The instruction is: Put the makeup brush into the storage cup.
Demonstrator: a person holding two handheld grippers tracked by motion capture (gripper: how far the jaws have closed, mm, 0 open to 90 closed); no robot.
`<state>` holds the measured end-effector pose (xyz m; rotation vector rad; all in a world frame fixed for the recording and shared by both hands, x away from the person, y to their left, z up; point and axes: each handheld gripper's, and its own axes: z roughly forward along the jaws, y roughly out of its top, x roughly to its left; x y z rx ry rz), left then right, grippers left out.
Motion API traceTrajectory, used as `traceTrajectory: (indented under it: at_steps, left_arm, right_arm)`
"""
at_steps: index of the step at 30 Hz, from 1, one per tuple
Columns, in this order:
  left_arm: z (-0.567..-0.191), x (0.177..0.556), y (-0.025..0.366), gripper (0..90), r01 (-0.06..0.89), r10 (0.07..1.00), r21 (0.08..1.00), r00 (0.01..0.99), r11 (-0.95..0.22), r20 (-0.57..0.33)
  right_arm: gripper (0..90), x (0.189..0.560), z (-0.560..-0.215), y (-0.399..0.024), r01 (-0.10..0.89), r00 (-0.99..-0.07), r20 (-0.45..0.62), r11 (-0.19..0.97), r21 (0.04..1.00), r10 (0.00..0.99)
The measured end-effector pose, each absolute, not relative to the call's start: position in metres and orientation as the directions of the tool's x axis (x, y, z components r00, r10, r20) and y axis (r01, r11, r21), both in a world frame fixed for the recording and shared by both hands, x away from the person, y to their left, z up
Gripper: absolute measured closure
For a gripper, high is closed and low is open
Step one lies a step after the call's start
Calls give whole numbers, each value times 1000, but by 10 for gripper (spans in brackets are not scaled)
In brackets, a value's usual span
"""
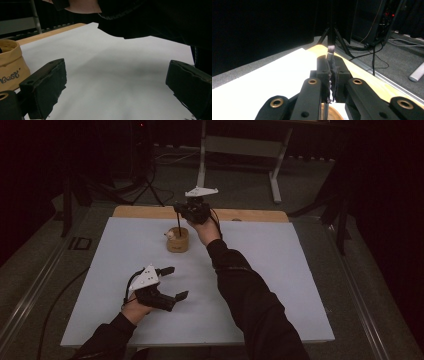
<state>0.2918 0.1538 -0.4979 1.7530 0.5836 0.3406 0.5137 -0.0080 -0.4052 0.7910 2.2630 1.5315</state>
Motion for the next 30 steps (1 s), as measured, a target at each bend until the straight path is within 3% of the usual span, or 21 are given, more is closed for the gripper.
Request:
traceTrajectory:
  at_steps: [30]
  left_arm:
    - [-498,292,154,36,213,545,962,834,-172,-87]
  right_arm:
    - [858,517,-440,-5,355,-790,71,361,862,609]
